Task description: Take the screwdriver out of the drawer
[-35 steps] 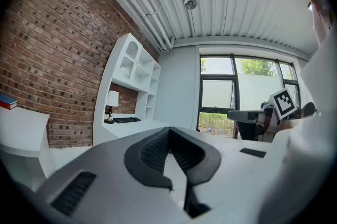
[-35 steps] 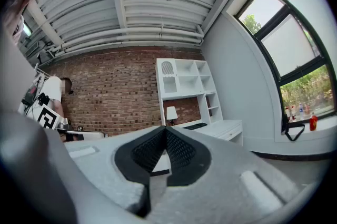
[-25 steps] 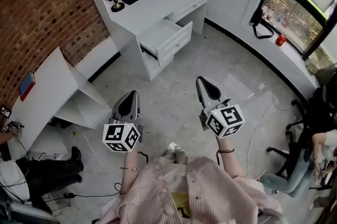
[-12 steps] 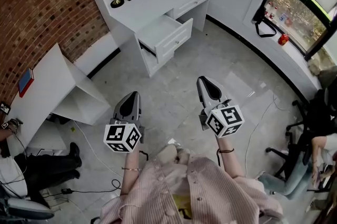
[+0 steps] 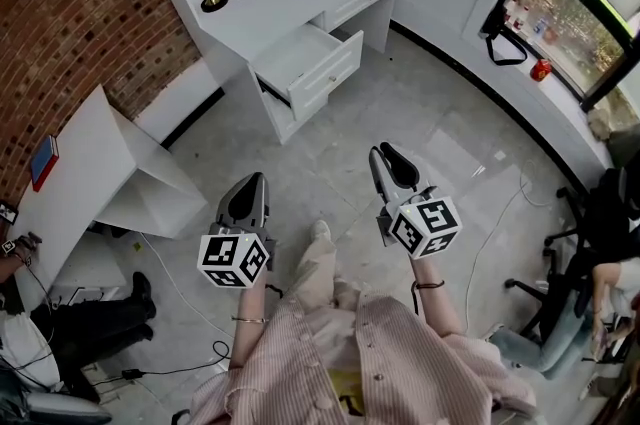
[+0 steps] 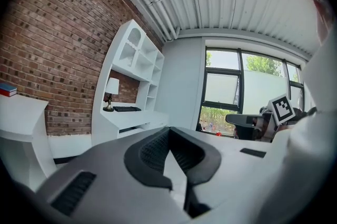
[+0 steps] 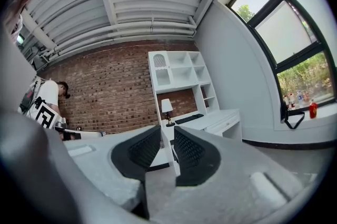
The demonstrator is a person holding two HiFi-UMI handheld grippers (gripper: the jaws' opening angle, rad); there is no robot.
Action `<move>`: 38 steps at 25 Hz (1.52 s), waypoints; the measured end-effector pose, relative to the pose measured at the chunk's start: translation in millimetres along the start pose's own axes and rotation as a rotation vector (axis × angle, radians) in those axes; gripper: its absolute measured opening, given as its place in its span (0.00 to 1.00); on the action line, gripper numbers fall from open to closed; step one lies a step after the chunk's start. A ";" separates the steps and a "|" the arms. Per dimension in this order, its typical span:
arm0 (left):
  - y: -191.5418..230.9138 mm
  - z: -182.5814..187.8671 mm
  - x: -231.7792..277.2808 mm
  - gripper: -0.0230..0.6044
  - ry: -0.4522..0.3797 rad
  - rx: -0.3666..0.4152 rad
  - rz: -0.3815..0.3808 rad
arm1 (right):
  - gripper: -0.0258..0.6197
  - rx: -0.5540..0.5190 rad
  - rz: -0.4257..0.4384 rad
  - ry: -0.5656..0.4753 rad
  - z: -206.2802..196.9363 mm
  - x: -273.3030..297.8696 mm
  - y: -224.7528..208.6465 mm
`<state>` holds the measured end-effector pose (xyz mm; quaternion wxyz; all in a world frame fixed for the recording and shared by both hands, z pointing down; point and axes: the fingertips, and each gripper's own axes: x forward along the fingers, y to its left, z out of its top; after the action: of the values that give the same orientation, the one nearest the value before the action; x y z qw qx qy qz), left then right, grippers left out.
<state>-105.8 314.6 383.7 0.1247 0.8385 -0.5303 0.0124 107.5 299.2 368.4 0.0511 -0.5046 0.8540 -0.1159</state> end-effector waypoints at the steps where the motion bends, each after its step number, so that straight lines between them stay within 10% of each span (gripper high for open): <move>1: 2.9 -0.7 6.2 0.04 0.002 -0.001 0.000 | 0.14 0.002 0.000 0.003 -1.4 5.4 -3.7; 38: 156.4 27.2 254.9 0.04 0.080 -0.069 0.001 | 0.20 0.000 0.054 0.144 -12.2 293.2 -118.4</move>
<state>-137.0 19.1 427.0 0.1746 0.8323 -0.5254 0.0279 63.3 -10.1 418.4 -0.0073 -0.4717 0.8688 -0.1502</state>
